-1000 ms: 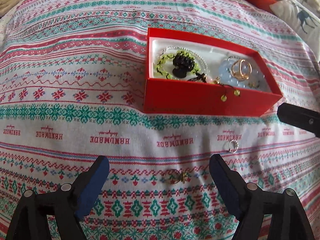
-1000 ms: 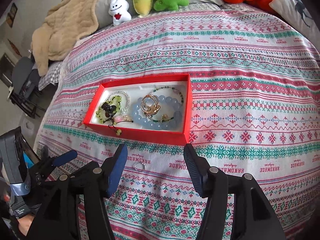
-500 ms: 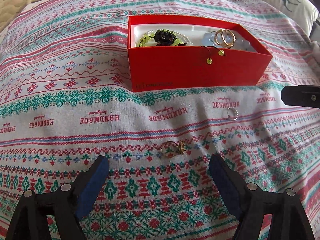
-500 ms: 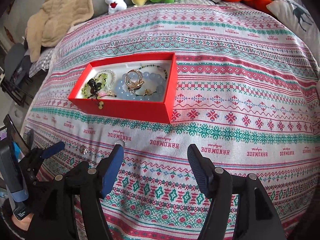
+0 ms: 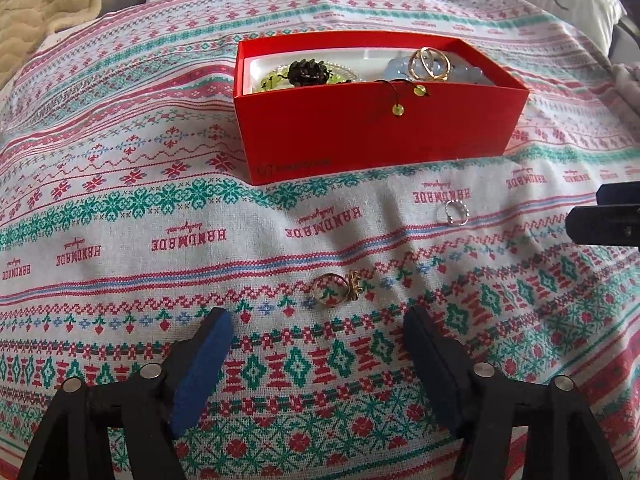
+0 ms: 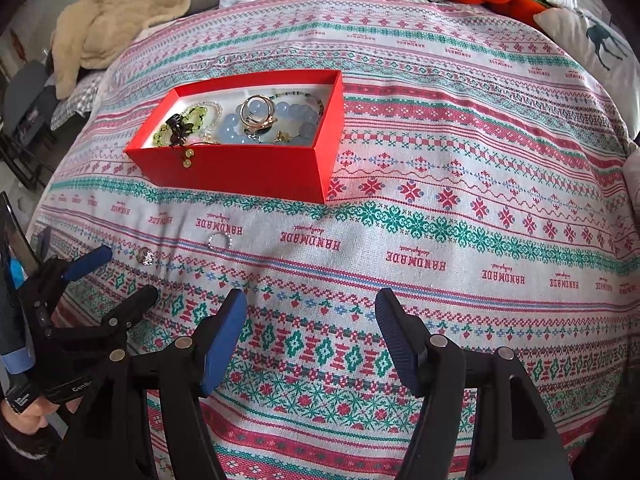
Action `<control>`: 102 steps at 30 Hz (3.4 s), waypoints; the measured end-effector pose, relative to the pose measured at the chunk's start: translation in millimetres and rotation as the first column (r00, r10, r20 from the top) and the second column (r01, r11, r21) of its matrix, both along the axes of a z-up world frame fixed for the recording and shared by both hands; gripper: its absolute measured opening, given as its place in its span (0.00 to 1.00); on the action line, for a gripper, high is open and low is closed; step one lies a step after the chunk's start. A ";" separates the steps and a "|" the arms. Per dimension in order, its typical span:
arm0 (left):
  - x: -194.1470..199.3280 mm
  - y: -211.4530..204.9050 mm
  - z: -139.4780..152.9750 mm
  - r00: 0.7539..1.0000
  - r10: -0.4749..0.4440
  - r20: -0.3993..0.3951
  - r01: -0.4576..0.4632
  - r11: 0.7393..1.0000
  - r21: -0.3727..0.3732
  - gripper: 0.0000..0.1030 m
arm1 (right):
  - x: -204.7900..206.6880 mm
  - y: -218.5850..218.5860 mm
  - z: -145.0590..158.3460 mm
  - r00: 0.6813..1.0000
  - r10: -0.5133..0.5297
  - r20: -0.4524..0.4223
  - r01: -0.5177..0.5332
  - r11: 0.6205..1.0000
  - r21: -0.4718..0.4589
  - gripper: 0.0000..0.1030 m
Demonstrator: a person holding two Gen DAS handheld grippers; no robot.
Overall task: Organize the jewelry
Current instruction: 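Grasp the gold ring on the bedspread with the left gripper, then grasp the silver ring with the right gripper, then carry both rings into the red box and open both grippers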
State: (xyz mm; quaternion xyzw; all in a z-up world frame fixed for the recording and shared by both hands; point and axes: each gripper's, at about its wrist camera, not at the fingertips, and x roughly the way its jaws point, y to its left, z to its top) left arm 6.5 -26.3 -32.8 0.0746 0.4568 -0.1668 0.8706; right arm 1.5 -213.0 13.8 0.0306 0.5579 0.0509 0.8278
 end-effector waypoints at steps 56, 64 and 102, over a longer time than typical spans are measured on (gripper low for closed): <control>-44.6 39.3 22.9 0.982 0.188 -0.008 -0.188 0.982 0.022 0.17 | 11.7 83.4 -37.0 0.975 0.104 0.198 -0.075 0.986 -0.146 0.19; -49.9 38.2 35.6 0.982 0.186 0.018 -0.186 0.982 0.013 0.17 | 1.3 77.2 -32.8 0.979 0.080 0.186 -0.054 0.988 -0.142 0.19; 47.0 11.6 94.1 0.993 0.054 0.105 -0.050 0.998 -0.034 0.17 | 31.7 12.8 79.8 0.967 0.035 0.252 -0.054 0.996 0.067 0.19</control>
